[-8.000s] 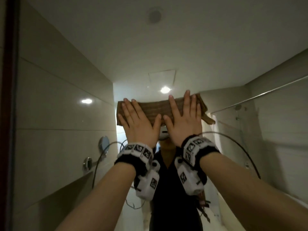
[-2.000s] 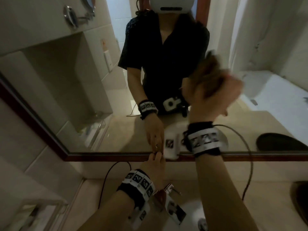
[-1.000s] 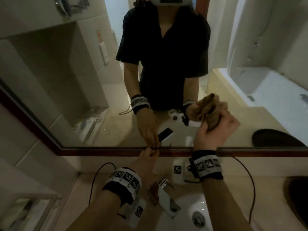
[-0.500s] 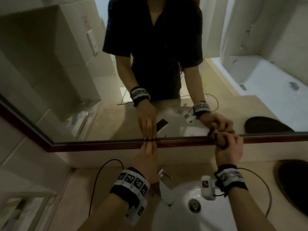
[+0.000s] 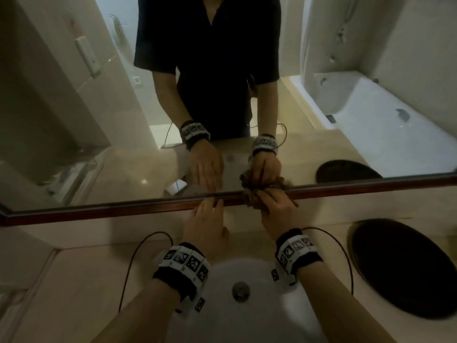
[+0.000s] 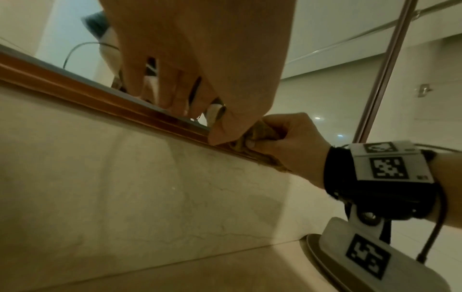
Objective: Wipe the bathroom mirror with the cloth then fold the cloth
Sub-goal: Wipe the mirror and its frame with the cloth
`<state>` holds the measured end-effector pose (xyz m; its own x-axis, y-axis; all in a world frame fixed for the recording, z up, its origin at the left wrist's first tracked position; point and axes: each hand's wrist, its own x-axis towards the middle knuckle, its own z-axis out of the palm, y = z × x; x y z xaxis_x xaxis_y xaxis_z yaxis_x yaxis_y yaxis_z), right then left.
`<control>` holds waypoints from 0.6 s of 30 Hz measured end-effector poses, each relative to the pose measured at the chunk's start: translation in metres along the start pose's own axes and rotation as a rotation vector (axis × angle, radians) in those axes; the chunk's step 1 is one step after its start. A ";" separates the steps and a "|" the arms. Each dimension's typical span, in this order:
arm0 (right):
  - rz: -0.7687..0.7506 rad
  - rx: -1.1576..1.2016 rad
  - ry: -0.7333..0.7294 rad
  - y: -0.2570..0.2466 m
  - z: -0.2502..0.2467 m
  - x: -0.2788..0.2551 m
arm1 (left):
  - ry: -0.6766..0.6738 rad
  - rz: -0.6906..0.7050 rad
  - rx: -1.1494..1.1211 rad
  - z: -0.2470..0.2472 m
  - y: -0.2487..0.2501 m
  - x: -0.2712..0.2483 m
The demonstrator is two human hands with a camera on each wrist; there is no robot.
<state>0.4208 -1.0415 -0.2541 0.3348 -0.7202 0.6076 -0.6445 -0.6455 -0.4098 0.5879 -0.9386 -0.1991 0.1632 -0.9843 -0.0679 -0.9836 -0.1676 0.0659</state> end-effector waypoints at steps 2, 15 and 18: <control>0.005 0.000 -0.039 0.038 -0.029 0.002 | -0.005 0.076 -0.003 0.001 0.034 0.010; 0.111 -0.070 0.007 0.084 -0.058 0.003 | -0.068 -0.162 -0.026 -0.006 0.109 0.034; 0.075 0.020 -0.094 0.059 -0.039 0.004 | -0.118 -0.164 0.048 -0.001 0.115 0.030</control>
<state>0.3574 -1.0725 -0.2489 0.3493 -0.7870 0.5086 -0.6569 -0.5927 -0.4659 0.4799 -0.9878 -0.1930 0.3137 -0.9303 -0.1900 -0.9477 -0.3190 -0.0028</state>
